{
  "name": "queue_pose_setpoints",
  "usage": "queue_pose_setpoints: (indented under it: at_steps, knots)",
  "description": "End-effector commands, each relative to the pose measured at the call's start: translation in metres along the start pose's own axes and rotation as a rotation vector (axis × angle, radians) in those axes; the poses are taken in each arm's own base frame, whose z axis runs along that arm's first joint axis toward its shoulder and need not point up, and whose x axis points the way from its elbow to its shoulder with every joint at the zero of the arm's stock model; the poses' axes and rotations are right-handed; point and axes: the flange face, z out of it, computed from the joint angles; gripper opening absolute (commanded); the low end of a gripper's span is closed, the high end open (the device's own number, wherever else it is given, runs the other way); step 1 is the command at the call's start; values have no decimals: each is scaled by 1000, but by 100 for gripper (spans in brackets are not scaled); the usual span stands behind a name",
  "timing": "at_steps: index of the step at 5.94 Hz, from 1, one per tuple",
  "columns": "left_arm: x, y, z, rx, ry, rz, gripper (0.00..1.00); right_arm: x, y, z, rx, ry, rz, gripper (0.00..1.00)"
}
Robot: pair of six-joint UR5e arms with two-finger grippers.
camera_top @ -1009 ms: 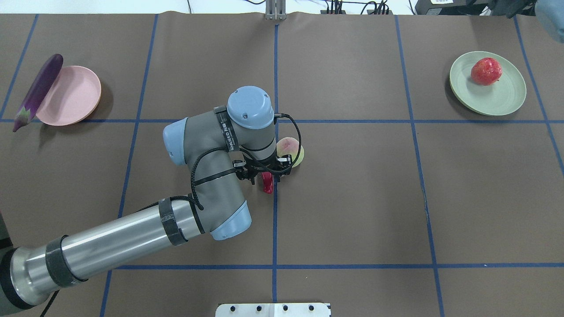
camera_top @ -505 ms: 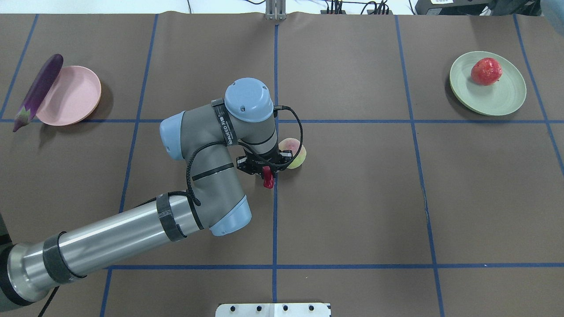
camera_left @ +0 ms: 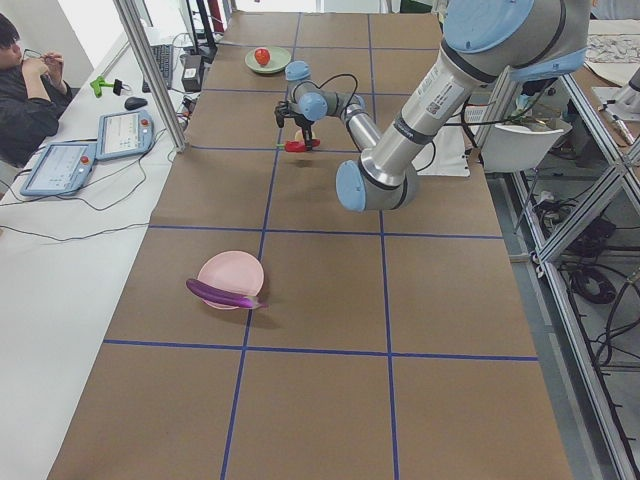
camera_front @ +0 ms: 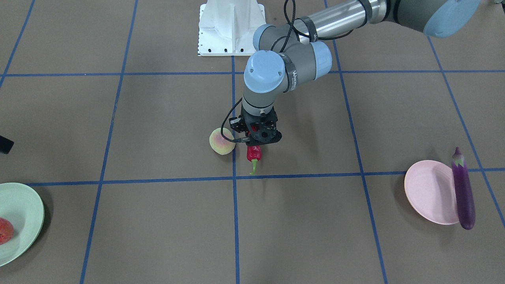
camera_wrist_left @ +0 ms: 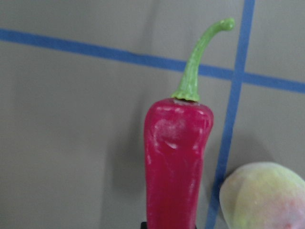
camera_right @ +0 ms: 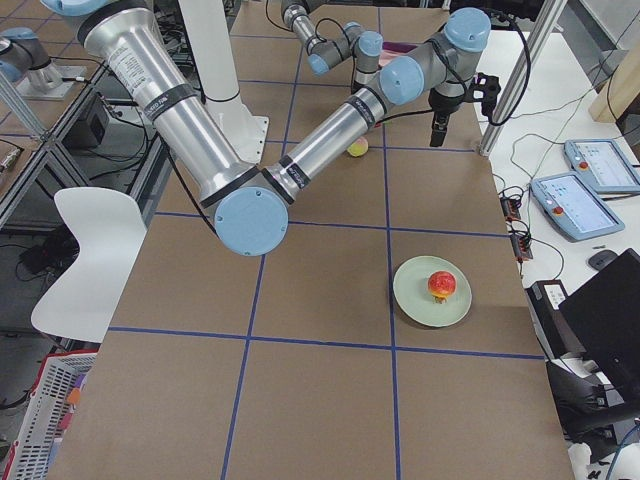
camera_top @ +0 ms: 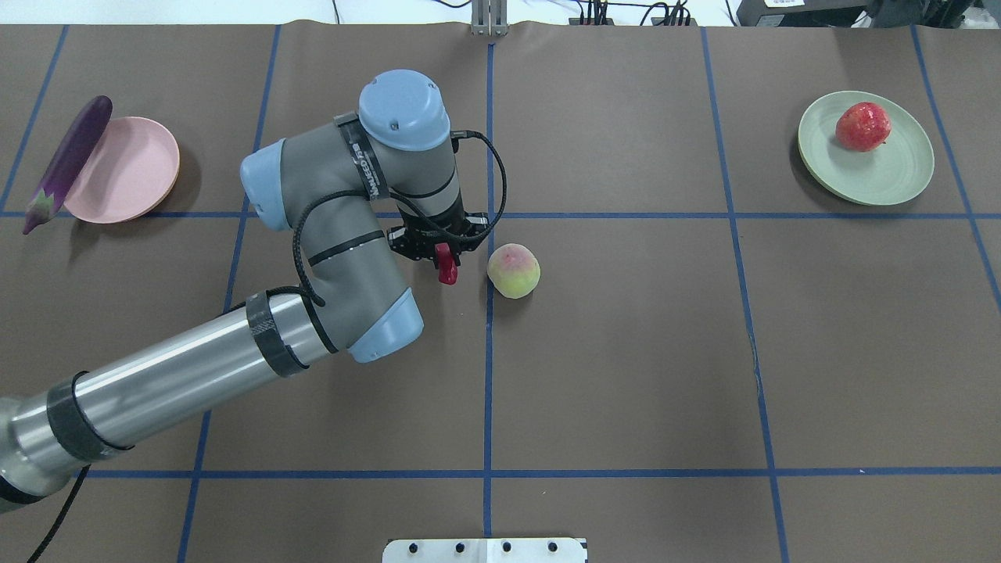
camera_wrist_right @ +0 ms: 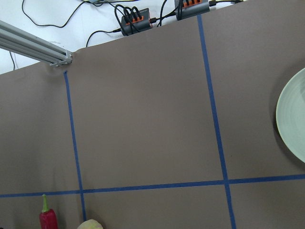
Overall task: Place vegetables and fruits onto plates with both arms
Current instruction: 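Carry the chili toward the pink plate while the right arm approaches the peach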
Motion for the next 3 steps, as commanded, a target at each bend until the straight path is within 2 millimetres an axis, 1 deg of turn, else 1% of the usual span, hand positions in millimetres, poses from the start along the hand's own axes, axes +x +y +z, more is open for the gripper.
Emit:
queue_pose_setpoints:
  at_steps: [1,2,3]
  knots:
    - [-31,-46,-31,-10,-26,51,0,-68,28,32,-30,-3,49,99]
    - [-57,-74,-46,-1,-49,75,0,-101,50,65,-21,39,44,99]
    - [-76,-97,-66,-2,-40,97,0,-128,73,97,-17,72,-8,99]
